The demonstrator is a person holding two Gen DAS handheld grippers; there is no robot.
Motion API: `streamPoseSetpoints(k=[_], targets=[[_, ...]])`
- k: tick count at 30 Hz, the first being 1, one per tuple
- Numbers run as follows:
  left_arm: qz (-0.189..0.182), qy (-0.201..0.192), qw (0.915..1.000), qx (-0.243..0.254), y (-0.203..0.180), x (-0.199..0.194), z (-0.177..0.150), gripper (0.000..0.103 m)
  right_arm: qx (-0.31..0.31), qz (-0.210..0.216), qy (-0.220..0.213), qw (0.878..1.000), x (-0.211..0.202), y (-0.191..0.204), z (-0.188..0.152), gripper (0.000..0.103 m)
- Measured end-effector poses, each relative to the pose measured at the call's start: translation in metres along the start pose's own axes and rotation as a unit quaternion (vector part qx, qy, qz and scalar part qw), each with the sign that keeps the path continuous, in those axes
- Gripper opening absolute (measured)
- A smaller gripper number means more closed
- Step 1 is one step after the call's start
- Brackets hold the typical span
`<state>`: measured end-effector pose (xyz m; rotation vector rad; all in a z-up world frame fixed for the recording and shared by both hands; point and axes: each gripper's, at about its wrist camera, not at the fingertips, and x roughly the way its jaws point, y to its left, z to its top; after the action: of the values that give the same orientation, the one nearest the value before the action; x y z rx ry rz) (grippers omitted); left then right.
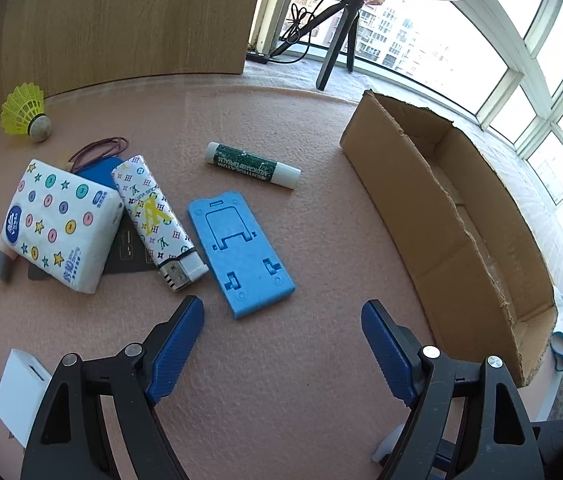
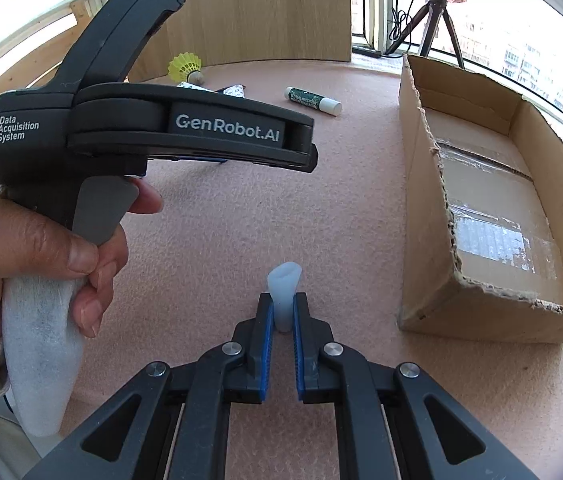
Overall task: Organize objects
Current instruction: 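Carry the foam cylinder toward the box with the right tool while the left tool grasps the blue phone stand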
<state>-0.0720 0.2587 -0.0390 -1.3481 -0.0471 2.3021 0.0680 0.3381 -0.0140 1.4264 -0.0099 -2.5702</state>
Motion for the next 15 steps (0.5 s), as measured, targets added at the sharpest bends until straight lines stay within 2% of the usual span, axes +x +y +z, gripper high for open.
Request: streamPoseSetpoints(k=[6, 9, 13, 15], targets=[[0.033, -0.006, 0.9993, 0.018, -0.004, 0.013, 0.015, 0.072, 0.002, 0.0, -0.002, 1.0, 0.001, 0.0, 0.0, 0.008], [0.055, -0.013, 0.998, 0.028, -0.005, 0.016, 0.018, 0.052, 0.003, -0.001, -0.002, 1.0, 0.001, 0.0, -0.001, 0.008], [0.048, -0.017, 0.9977, 0.044, 0.0, 0.014, 0.016, 0.04, 0.005, -0.003, -0.002, 1.0, 0.001, 0.0, -0.001, 0.008], [0.043, -0.014, 0.9978, 0.049, 0.002, 0.01, 0.012, 0.039, 0.007, -0.003, -0.003, 1.0, 0.001, -0.001, 0.0, 0.008]])
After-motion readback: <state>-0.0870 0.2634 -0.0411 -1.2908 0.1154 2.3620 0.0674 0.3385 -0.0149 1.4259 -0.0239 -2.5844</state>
